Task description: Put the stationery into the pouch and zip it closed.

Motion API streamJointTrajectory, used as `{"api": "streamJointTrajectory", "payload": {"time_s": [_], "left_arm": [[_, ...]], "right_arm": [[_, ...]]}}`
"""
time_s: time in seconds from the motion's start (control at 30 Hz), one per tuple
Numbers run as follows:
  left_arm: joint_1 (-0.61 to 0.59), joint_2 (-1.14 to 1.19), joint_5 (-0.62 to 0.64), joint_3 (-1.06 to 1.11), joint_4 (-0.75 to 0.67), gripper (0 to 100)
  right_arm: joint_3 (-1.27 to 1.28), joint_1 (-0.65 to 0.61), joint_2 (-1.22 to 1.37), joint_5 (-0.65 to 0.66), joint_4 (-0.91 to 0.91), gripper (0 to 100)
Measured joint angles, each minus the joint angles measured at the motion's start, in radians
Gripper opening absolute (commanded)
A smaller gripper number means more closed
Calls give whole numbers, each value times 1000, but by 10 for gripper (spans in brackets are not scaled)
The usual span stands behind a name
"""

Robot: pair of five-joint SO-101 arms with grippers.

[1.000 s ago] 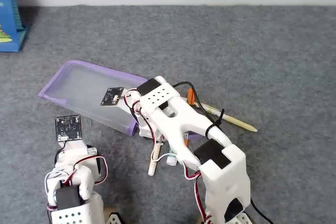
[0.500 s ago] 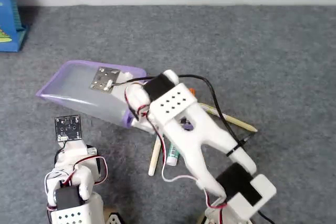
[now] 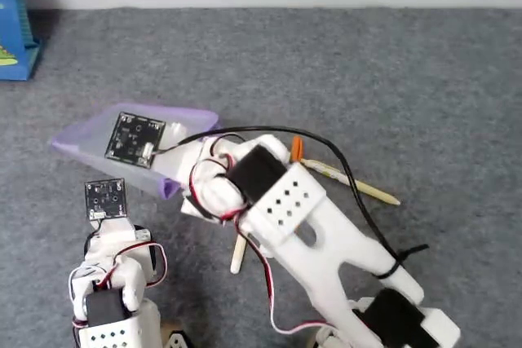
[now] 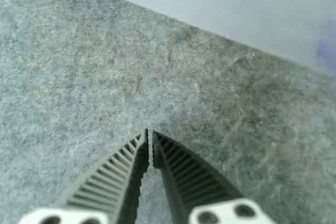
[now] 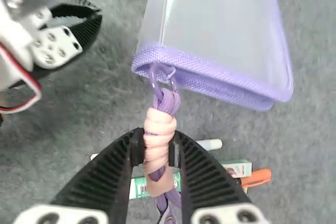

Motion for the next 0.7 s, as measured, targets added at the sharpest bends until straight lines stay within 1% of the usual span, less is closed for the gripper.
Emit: {"api": "streamJointTrajectory", "payload": {"time_s": [0.13,0.2,0.27,0.33,0.43,0.5,0.7], "left_arm": [[8,0,-5,0,0,13],[3,0,-51,-12,0,13],[-23,0,-106,-51,0,13],[-61,0,-135,-100,0,13],[-132,0,-135,-170,0,13],[-164,0,-97,-201,0,13],[-180,0,-69,-284,-26,28]], "right_arm": [[0,-18,-21,-12,0,9],[0,-18,-32,-25,0,9],[0,-17,-48,-31,0,9],[0,-17,-63,-35,0,9],[0,-17,-87,-37,6,9],[0,-17,-101,-38,18,9],[0,-17,-107,-40,20,9]]}}
